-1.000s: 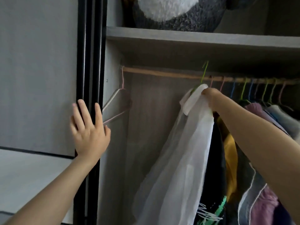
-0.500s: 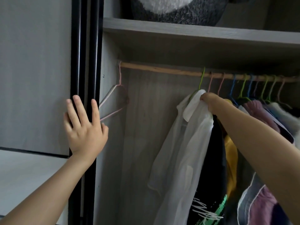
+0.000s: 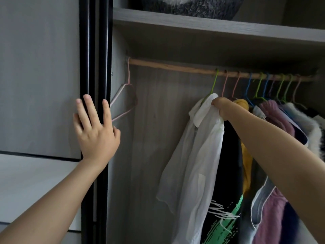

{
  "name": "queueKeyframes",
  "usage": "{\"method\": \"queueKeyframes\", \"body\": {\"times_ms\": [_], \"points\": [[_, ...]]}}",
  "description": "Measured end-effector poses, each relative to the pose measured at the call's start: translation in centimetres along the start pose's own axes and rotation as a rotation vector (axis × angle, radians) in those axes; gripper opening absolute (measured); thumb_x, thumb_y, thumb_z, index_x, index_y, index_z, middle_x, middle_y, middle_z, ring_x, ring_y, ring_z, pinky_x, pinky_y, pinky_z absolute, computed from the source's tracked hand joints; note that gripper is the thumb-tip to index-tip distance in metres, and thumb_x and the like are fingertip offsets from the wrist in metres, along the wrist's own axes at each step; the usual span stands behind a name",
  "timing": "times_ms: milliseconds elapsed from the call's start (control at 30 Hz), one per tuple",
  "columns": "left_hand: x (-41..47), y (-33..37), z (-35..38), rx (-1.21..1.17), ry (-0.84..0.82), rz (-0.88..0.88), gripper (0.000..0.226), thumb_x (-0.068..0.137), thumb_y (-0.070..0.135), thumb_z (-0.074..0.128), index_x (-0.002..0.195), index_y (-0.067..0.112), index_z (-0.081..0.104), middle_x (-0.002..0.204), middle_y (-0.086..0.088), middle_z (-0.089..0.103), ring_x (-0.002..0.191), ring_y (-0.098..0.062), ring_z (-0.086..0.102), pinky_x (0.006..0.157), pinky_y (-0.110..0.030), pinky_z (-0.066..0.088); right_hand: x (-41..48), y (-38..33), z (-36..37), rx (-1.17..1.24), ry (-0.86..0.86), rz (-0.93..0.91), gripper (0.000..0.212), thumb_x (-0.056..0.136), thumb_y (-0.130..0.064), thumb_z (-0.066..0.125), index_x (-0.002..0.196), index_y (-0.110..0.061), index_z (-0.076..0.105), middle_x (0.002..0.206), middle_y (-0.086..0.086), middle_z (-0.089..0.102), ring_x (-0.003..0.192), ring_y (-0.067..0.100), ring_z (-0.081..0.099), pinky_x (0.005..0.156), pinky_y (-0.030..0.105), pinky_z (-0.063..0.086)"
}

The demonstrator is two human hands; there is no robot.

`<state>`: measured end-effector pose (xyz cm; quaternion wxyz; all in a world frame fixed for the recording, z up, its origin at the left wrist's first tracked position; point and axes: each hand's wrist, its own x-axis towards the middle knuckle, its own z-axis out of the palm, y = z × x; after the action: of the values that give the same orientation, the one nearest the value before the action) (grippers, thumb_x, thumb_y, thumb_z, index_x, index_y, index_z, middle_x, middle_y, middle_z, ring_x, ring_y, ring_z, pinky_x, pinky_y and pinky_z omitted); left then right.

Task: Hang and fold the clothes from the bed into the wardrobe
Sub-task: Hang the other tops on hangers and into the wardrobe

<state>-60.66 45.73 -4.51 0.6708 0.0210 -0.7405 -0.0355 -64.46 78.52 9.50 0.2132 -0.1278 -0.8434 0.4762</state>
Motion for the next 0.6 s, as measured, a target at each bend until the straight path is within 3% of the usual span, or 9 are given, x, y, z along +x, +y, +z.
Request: {"method": "queueKeyframes", "body": {"times_ms": [100,233,367,500,600], "points": [[-0.3,0.1,-0.1,0.015,-0.016,0.008,0.074,0.076,0.012,0.059,0.144,0.005,0.031,0.148,-0.034,0.02,0.136,-0.05,0.02,0.103,-0.059,0.029,0.1,0.1,-0.1,-0.088,0.079,0.002,0.042,0.096,-0.014,0.039,0.136,0.002,0.041,0.137,0.02,0.047,0.125,0.033,0.047,0.098,0.037,0.041],[-0.1,-0.1,-0.2,0.003,-0.019,0.029,0.068,0.078,0.014,0.056,0.143,0.004,0.035,0.148,-0.034,0.021,0.135,-0.05,0.02,0.102,-0.059,0.029,-1.2,-0.6,-0.4,-0.51,0.219,-0.057,0.037,0.096,-0.023,0.044,0.124,0.0,0.049,0.122,0.02,0.054,0.108,0.035,0.054,0.078,0.036,0.044],[-0.1,-1.3,-0.7,-0.024,0.022,0.099,0.058,0.081,0.019,0.049,0.136,0.001,0.042,0.146,-0.033,0.028,0.133,-0.047,0.025,0.1,-0.057,0.031,-2.6,-1.8,1.5,-0.864,0.354,-0.179,0.046,0.095,-0.025,0.047,0.134,-0.003,0.043,0.141,0.02,0.032,0.129,0.037,0.032,0.098,0.045,0.037],[0.2,-4.3,-0.8,-0.206,0.081,0.229,0.055,0.089,0.023,0.042,0.138,-0.001,0.035,0.144,-0.028,0.035,0.138,-0.036,0.024,0.11,-0.046,0.023,-4.4,-3.1,6.5,-0.83,0.186,-0.347,0.05,0.095,-0.035,0.046,0.134,-0.005,0.045,0.143,0.017,0.032,0.133,0.034,0.028,0.103,0.042,0.033],[0.0,-5.4,-0.5,-0.311,0.039,0.25,0.06,0.089,0.022,0.038,0.142,-0.002,0.023,0.145,-0.026,0.032,0.146,-0.019,0.001,0.117,-0.036,0.009,-5.5,-3.8,12.1,-0.573,-0.064,-0.332,0.054,0.094,-0.042,0.048,0.128,0.0,0.052,0.123,0.016,0.052,0.115,0.026,0.048,0.09,0.033,0.04]]}}
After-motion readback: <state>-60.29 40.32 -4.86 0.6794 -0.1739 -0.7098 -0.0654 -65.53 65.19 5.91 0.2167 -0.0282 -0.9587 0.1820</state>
